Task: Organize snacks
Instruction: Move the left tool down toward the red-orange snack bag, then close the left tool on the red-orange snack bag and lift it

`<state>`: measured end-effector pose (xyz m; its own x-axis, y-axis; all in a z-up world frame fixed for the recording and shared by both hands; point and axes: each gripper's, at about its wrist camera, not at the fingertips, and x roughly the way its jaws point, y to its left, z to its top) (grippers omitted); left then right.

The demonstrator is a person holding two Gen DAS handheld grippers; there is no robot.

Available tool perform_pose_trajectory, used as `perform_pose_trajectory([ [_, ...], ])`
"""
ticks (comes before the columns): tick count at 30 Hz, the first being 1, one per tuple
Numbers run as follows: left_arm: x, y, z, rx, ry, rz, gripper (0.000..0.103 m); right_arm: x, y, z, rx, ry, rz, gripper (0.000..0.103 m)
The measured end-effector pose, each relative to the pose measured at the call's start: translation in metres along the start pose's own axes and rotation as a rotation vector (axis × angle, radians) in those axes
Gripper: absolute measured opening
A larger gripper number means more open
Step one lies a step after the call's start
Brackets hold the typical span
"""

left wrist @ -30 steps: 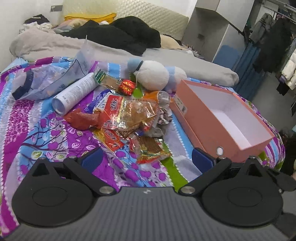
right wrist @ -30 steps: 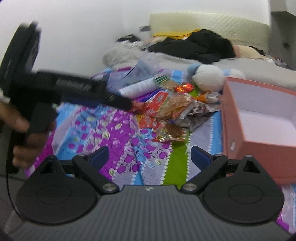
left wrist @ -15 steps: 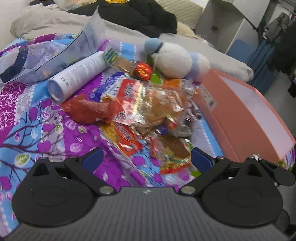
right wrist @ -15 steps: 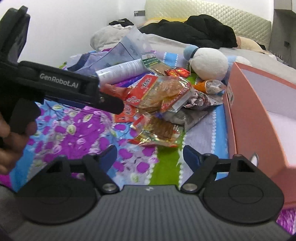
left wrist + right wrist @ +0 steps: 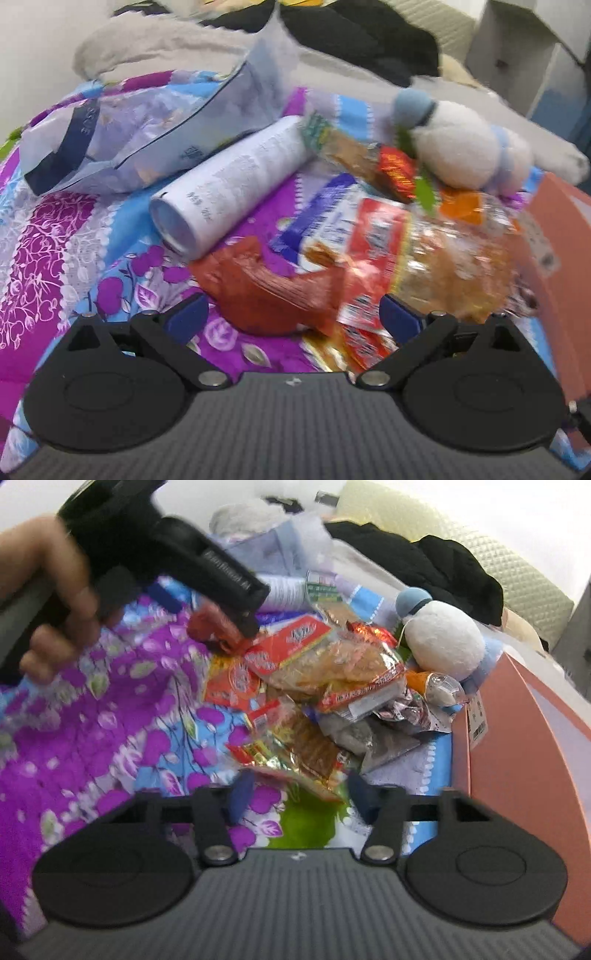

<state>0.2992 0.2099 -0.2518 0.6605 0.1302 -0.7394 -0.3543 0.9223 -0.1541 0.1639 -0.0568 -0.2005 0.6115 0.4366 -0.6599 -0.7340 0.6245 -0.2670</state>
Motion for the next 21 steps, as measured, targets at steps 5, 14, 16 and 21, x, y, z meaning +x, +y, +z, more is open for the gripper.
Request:
perform_pose_trajectory([
  [5, 0.016, 0.002, 0.004, -0.012, 0.004, 0.029, 0.1, 0.007, -0.001, -0.002, -0.022, 0.019, 0.032, 0.023],
  [14, 0.018, 0.006, -0.001, -0.043, -0.005, 0.03, 0.08, -0.007, 0.001, -0.002, -0.057, 0.006, 0.03, 0.009],
  [16, 0.014, 0.009, -0.002, -0.055, -0.005, 0.015, 0.077, -0.013, 0.0, -0.004, -0.055, 0.005, 0.033, 0.009],
  [21, -0.001, 0.01, -0.009, -0.063, 0.001, -0.017, 0.07, -0.029, 0.002, -0.01, -0.063, 0.005, 0.031, 0.009],
])
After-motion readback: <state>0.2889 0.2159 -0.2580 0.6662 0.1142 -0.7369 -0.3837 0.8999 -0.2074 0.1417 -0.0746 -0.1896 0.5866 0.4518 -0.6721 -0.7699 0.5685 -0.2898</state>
